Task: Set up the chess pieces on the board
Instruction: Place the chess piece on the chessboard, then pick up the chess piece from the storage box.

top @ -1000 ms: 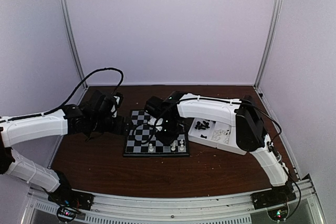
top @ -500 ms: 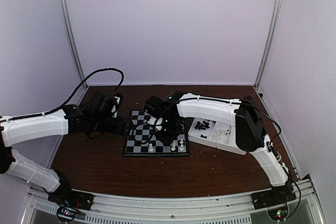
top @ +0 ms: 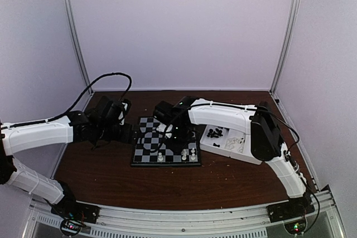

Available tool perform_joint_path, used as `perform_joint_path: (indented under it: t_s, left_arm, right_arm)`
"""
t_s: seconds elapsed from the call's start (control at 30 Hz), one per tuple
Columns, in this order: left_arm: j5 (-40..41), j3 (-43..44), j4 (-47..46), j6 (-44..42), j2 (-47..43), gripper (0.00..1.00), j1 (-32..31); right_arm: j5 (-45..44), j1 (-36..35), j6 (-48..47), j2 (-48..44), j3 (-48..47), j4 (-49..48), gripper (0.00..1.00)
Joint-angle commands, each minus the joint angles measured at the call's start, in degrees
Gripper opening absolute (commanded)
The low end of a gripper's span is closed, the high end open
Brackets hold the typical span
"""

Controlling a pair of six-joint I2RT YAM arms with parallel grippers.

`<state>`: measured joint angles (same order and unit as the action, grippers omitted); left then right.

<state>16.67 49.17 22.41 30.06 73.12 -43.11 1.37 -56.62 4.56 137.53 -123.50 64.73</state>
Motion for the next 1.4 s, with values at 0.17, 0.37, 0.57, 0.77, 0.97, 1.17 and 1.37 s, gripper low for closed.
perform_joint_path:
  t_s: [0.17,0.37,0.57,0.77,0.97,1.17,1.37]
  left_arm:
    - [3.07,2.17,0.8,-2.01,-1.83,0.97,0.49]
    - [6.73,0.95,0.64,-1.81,-4.67,0.98,0.49]
    - [8.91,-0.19,0.52,-0.5,-6.3,0.98,0.49]
    - [7.42,-0.59,-1.27,-0.37,-6.47,0.98,0.49]
    - [5.32,0.78,-1.16,-1.53,-4.96,0.98,0.49]
    - [6.44,1.46,-0.41,-2.11,-4.97,0.98,0.49]
    - [6.54,1.21,-0.52,-2.06,-4.96,0.98,0.49]
  right_arm:
    - [-2.54,0.17,-0.55,-13.42,7.55,-8.72,0.35]
    - [-6.89,3.77,0.69,-22.23,16.87,-10.93,0.32]
    - [-8.24,11.67,2.9,-32.46,30.87,-13.49,0.31]
    - [-6.78,20.09,1.49,-34.47,40.26,-14.02,0.27]
    - [-6.34,23.63,2.27,-32.43,43.54,-15.99,0.25]
    - [-5.28,24.73,2.58,-30.39,43.88,-15.95,0.24]
    - [-5.78,25.97,1.26,-26.75,43.09,-13.67,0.16]
